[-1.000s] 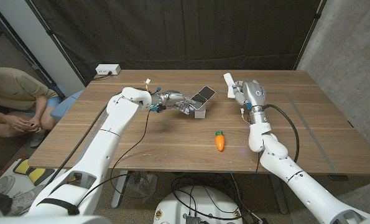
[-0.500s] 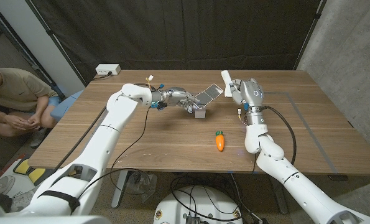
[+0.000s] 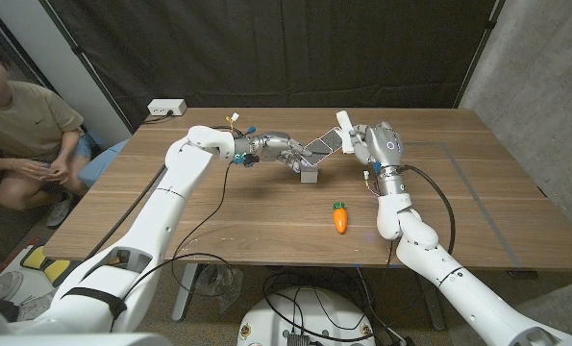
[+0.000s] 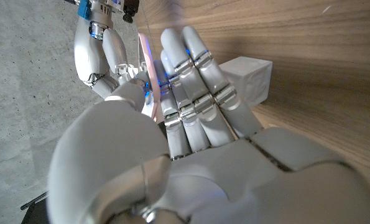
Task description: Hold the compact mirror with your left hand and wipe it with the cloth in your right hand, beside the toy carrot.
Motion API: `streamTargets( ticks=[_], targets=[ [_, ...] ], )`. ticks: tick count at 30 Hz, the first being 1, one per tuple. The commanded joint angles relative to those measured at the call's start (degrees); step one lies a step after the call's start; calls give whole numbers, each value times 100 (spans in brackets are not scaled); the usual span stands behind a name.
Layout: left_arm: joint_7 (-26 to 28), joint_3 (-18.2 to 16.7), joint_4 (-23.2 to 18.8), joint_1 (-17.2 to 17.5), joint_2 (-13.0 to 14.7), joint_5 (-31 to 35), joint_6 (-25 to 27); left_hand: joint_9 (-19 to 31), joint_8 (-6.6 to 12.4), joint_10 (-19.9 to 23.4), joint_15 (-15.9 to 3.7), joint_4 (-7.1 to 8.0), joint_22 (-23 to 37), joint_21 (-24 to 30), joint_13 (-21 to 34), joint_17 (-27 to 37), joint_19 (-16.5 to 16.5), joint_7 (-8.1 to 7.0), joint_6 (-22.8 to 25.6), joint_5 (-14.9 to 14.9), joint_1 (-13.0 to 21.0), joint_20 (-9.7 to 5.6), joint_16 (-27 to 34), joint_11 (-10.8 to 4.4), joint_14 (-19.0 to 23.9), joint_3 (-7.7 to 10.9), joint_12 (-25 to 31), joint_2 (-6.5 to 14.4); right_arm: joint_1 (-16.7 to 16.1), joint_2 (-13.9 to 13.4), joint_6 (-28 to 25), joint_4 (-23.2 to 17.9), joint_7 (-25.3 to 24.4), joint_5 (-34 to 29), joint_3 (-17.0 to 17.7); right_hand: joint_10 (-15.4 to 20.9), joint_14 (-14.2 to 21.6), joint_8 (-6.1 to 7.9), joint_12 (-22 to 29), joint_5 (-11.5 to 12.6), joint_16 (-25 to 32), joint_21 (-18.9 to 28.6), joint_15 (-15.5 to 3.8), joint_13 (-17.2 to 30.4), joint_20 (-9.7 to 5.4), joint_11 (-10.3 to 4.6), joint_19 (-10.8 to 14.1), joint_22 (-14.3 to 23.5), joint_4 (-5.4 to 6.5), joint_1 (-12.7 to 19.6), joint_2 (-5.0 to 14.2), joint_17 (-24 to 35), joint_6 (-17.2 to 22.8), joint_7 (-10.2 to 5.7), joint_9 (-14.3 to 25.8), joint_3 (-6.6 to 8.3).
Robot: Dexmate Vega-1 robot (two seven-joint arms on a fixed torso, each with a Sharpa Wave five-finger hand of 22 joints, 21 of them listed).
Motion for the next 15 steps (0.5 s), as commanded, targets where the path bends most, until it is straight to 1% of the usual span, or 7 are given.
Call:
streamTargets(
  ticks=[1,4,5,8,15],
  targets=[
    [-174,54,111,-170,-78,-13,486,29,412,189,-25,22,5,63,-15,17,10,25,34,34,-1,-4,7,-152,27,281,-44,20,6,-129,-86,-49,108,-360,-144,6,-13,-2,32,27,-14,66,-152,45,-616,-65,-38,-10,-1,62,-50,30,315,-234,6,-1],
    [-196,71,113,-196,-97,4,654,30,418,190,-27,23,4,85,-10,23,31,33,35,37,0,-2,13,-149,45,289,-43,19,31,-188,-130,-48,140,-528,-214,-14,-33,-9,27,28,-24,75,-155,64,-627,-86,-69,-22,-9,68,-68,48,343,-296,0,-9],
    [-207,74,118,-203,-104,4,688,18,421,194,-26,23,3,93,2,27,24,51,52,40,0,0,16,-107,51,295,-37,17,39,-211,-115,-51,168,-549,-231,-10,-45,-14,30,30,-29,77,-157,76,-639,-80,-106,-29,-17,76,-82,62,365,-329,-4,-15],
    [-182,88,99,-205,-113,45,737,30,427,203,-27,23,2,104,0,31,27,54,42,42,0,-1,16,-123,51,301,-37,15,82,-259,-69,-24,248,-610,-292,-58,-76,-24,13,33,-41,91,-158,99,-646,-87,-157,-41,-24,82,-107,91,413,-368,-14,-31],
    [-148,86,141,-235,-141,88,708,29,437,209,-25,25,0,137,3,45,16,56,39,52,-1,2,19,-128,55,324,-43,8,174,-352,91,26,304,-773,-466,-44,-110,-61,22,42,-45,113,-162,131,-667,-87,-233,-50,-17,85,-110,139,413,-357,-22,-53]
  ],
)
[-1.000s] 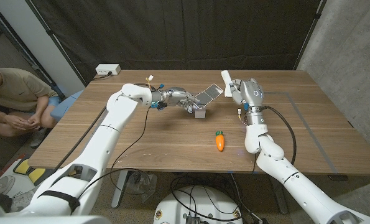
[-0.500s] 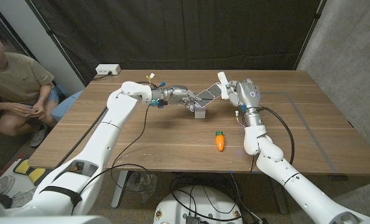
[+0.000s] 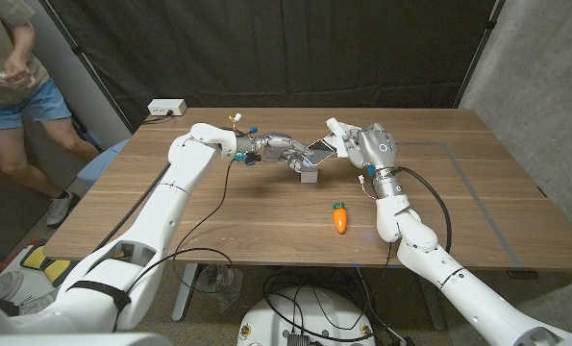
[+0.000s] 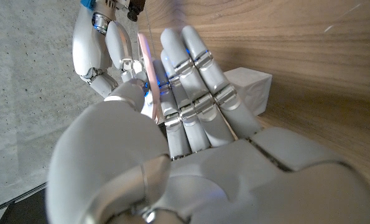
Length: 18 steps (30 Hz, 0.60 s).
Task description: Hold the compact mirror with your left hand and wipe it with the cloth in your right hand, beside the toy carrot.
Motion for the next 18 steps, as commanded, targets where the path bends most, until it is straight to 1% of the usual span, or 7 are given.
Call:
streamTargets(
  ticks=[1,4,8,11,18],
  targets=[
    [-3,25,53,-76,-55,83,166,29,300,182,-4,25,0,53,20,18,15,51,35,55,30,1,19,-134,28,327,-1,38,126,-166,144,62,132,-319,-249,8,-38,-29,29,43,-13,61,-219,35,-689,-26,-56,2,14,12,-36,55,350,-315,5,-29],
    [20,38,80,-90,-63,119,156,29,307,171,-5,26,-1,64,30,23,10,46,42,58,29,-2,19,-153,27,335,-2,36,150,-227,350,48,88,-300,-299,20,-38,-46,42,48,9,84,-219,61,-694,-53,-80,2,17,19,-33,100,365,-277,5,-48],
    [33,41,98,-99,-71,145,150,34,310,185,-6,28,-2,81,35,31,3,52,27,61,29,-4,18,-120,22,346,1,35,150,-288,659,9,36,-157,-295,49,-45,-77,67,57,42,126,-218,101,-704,-75,-101,3,17,34,-31,172,372,-267,8,-76],
    [20,42,119,-111,-73,153,135,28,308,181,-4,31,-2,92,36,36,-6,52,21,63,26,0,18,-127,23,353,-3,32,155,-326,781,-20,27,-159,-302,36,-55,-100,73,63,61,150,-217,129,-719,-91,-120,3,26,36,-22,218,371,-267,12,-96],
    [-91,77,163,-158,-37,166,48,24,316,178,-3,36,-3,112,40,46,-22,44,31,66,20,-1,19,-135,22,364,-8,28,234,-345,832,32,188,-202,-292,19,-101,-148,91,75,88,201,-216,193,-757,-111,-160,0,52,24,-8,319,378,-279,22,-145]
  ],
)
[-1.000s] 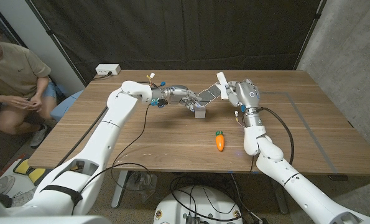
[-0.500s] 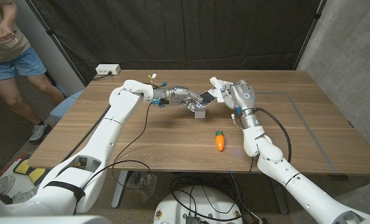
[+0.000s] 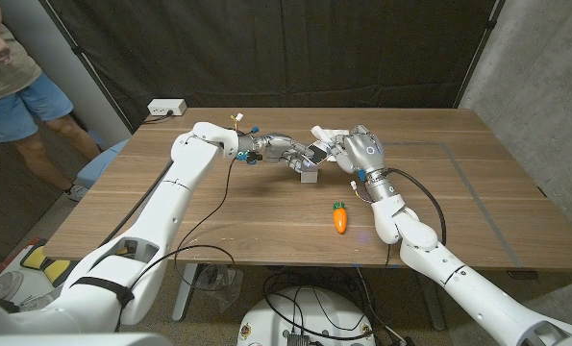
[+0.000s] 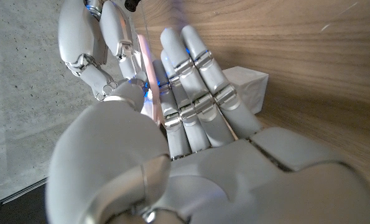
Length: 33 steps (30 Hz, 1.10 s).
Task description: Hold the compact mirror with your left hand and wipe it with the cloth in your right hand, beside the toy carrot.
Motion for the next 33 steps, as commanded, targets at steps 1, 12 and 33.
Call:
streamTargets(
  ticks=[1,12,33],
  targets=[
    [-130,56,77,-77,34,51,-100,-6,316,175,-15,37,-3,32,23,22,-21,46,44,20,20,-2,18,-130,10,367,-10,27,106,-102,303,20,147,-14,-43,8,-55,-26,24,32,42,71,-227,45,-754,-54,-41,-1,25,21,-3,65,304,-281,17,-24],
    [-407,269,172,-232,210,215,-556,6,321,151,-15,41,-3,59,52,39,-74,62,8,22,15,-3,12,-115,-7,386,-12,18,272,-96,376,205,381,-44,-115,-11,-101,-79,42,51,54,121,-225,114,-761,-56,-62,-15,46,12,12,161,308,-294,27,-68],
    [-408,193,213,-129,328,217,-1437,-50,306,93,-14,64,3,117,76,79,-202,5,-14,7,-5,-12,-17,-133,-59,407,-45,4,542,214,203,858,55,234,-84,-2,-145,-169,10,94,44,201,-224,123,-748,-35,-93,-60,65,22,43,308,342,-278,56,-125]
  ],
)
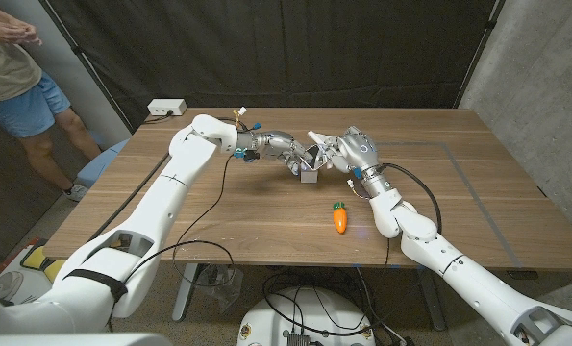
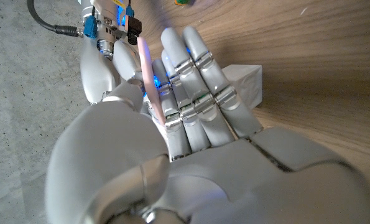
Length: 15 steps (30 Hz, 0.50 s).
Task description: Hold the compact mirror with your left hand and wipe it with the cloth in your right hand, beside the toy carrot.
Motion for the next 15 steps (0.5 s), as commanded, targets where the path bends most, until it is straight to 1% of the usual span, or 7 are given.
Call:
streamTargets(
  ticks=[1,3,7,8,11,15],
  targets=[
    [-30,-81,69,63,33,-83,-472,6,89,99,-41,64,2,34,22,28,-28,-13,14,12,18,-5,-18,-118,-45,408,-1,27,186,210,-205,426,-207,157,33,25,-18,-13,4,30,32,47,-296,4,-752,-1,-20,-10,18,24,46,32,261,-203,32,-17],
    [-37,-96,74,73,36,-103,-500,10,90,93,-42,65,3,37,24,31,-38,-11,5,11,18,-1,-19,-104,-46,409,-3,26,212,234,-263,482,-259,176,46,32,-13,-17,9,33,33,50,-297,12,-753,-4,-24,-13,19,26,49,39,266,-196,34,-20],
    [-4,-126,85,93,33,-116,-505,6,95,112,-43,66,3,58,20,42,-43,-39,8,8,18,-9,-19,-130,-45,413,-4,23,229,280,-359,541,-372,251,89,36,-7,-27,6,40,24,61,-297,18,-739,3,-24,-22,16,35,51,46,276,-188,44,-27],
    [-2,-126,84,94,34,-117,-505,-1,94,117,-45,66,4,64,23,46,-49,-30,12,7,19,-7,-18,-101,-40,415,-1,22,231,276,-364,540,-376,258,83,32,1,-32,7,41,29,64,-297,26,-743,-5,-26,-24,15,38,51,56,276,-189,45,-30],
    [33,-137,121,87,18,-115,-499,5,98,115,-45,66,4,76,27,52,-53,-28,3,4,19,-8,-16,-126,-35,416,-3,19,207,236,-337,480,-398,287,76,41,4,-35,9,45,22,70,-297,32,-742,-7,-27,-28,15,41,53,56,287,-188,51,-34],
    [90,-155,152,83,-13,-117,-513,-2,103,114,-45,67,4,95,25,61,-55,-18,14,1,19,-14,-15,-118,-32,420,-8,16,163,185,-261,367,-400,308,49,58,13,-47,8,50,19,81,-296,29,-742,-16,-21,-33,16,46,57,65,288,-187,55,-40]
  ],
)
